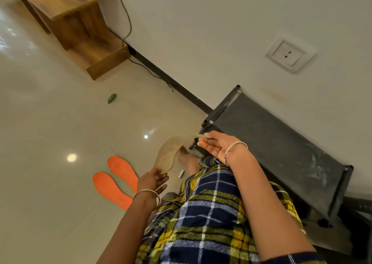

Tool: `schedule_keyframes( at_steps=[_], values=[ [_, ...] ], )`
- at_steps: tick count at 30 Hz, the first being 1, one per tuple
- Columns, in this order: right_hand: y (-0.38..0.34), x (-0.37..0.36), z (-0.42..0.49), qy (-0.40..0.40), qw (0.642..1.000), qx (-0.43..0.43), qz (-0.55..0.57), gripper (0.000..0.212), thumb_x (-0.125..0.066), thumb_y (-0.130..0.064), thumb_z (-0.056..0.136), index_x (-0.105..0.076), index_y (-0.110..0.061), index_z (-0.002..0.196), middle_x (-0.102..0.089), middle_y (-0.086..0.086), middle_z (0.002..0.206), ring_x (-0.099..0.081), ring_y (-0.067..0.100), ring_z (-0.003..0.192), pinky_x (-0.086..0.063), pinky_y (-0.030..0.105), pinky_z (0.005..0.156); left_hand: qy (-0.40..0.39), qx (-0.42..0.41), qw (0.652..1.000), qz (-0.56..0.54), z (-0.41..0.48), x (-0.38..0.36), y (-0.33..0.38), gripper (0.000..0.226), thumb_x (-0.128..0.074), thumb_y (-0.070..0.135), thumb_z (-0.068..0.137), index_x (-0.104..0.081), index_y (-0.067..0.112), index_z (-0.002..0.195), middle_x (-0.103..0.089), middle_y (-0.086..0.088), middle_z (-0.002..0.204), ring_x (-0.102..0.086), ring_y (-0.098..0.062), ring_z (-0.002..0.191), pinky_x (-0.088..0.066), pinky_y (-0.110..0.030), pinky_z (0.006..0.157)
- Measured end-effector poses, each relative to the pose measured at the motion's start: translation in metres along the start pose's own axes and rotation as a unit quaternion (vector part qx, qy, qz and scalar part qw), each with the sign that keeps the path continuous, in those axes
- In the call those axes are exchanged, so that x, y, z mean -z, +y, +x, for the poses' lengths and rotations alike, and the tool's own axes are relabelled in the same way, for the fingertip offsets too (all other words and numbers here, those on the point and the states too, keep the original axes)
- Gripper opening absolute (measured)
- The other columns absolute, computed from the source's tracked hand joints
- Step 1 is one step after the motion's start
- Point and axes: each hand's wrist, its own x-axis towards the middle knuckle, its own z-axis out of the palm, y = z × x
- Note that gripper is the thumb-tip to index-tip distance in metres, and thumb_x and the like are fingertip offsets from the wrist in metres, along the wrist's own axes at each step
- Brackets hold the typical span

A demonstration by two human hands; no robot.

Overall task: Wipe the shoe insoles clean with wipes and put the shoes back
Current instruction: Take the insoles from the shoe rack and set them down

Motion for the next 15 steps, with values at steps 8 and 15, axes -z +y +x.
schedule_keyframes(
  at_steps=[8,15],
  values=[
    [0.047,-0.108,0.016,-0.070,0.970,-0.070,-0.222,0.020,-0.048,0.001,0.100,-0.053,0.002,0.081,-0.057,0.015,0.077,-0.058,0.020,0.067,-0.055,0.025,0.049,0.026,0.084,0.991,-0.105,0.026,0.042,0.009,0.012,-0.048,0.015,0.101,-0.054,0.012,0.090,-0.061,-0.005,0.081,-0.059,-0.015,0.071,-0.045,-0.029,0.063],
    [0.090,-0.128,0.104,-0.028,0.905,-0.116,-0.408,0.029,-0.044,-0.010,0.105,-0.049,-0.005,0.077,-0.054,0.006,0.073,-0.054,0.011,0.055,-0.045,0.016,0.037,0.048,0.137,0.977,-0.156,0.096,0.044,0.009,0.019,-0.049,0.021,0.101,-0.054,0.010,0.086,-0.055,0.001,0.078,-0.052,-0.009,0.068,-0.043,-0.022,0.060]
  ],
)
